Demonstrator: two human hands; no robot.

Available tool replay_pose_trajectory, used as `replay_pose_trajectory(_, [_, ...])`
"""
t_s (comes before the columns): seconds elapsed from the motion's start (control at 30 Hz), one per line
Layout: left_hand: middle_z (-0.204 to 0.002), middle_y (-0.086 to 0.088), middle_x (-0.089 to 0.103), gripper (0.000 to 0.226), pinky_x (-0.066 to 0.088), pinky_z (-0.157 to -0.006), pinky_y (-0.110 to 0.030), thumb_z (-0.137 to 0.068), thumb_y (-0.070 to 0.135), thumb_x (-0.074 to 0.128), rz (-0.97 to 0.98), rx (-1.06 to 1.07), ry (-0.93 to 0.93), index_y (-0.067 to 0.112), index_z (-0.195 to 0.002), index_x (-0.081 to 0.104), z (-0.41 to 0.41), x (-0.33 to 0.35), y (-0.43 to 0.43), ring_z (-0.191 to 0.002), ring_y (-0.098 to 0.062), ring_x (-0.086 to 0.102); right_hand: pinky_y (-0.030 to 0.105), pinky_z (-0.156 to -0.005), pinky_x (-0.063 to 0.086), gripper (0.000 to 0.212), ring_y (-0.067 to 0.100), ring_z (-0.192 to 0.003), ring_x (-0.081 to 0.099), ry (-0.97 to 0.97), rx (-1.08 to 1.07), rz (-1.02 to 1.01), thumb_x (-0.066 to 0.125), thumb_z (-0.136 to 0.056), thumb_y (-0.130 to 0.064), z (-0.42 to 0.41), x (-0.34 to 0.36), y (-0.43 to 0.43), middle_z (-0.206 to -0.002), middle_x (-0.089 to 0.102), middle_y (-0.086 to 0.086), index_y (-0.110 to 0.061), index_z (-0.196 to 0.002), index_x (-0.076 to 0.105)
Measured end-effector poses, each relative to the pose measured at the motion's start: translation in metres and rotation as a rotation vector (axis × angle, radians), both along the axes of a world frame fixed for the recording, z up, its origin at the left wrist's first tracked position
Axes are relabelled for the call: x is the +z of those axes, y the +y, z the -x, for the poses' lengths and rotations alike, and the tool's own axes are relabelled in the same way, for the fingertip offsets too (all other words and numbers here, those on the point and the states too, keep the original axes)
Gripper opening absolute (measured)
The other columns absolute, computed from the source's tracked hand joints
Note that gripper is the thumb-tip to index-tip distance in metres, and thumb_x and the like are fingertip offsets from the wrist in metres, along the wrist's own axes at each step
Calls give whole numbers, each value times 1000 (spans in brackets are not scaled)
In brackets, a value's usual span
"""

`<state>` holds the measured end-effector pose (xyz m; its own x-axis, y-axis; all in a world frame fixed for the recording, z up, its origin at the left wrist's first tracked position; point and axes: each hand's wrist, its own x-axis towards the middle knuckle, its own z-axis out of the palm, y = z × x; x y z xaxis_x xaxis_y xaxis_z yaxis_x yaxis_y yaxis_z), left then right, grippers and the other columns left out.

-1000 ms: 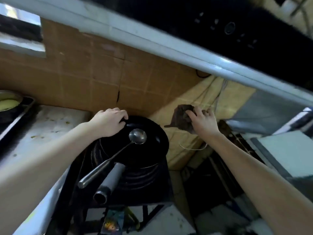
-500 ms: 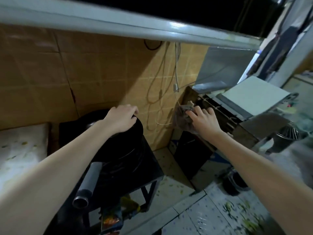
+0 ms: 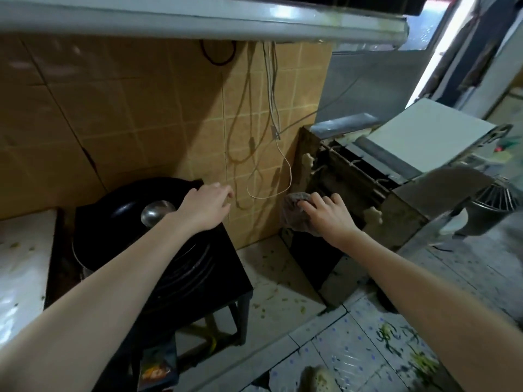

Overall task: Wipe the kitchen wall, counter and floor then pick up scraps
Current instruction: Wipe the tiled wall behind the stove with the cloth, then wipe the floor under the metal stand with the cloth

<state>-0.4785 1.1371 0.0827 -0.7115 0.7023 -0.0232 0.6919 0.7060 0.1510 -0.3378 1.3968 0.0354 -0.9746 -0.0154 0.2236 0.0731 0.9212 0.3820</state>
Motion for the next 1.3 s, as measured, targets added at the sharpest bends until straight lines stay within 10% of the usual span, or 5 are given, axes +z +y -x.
replay_pose_trajectory(0.37, [-121,-8,53,30,43,-88,-42,-100,26,36,43,349,57,16,-125,48,-27,-56,104,-110,-30,51,46,-97,31,53,34,-105,54,-295,289,-18,53,-90,-24,22,-40,91,-135,38,13,-15,-139,33])
replay_pose_trajectory(1.3, [-129,-8,49,35,41,-95,-42,-97,17,42,36,422,-102,15,-132,42,-40,-205,185,-116,-29,49,45,-94,29,50,33,-107,53,-434,220,189,50,-89,-16,74,-192,142,-128,39,10,-22,-135,32])
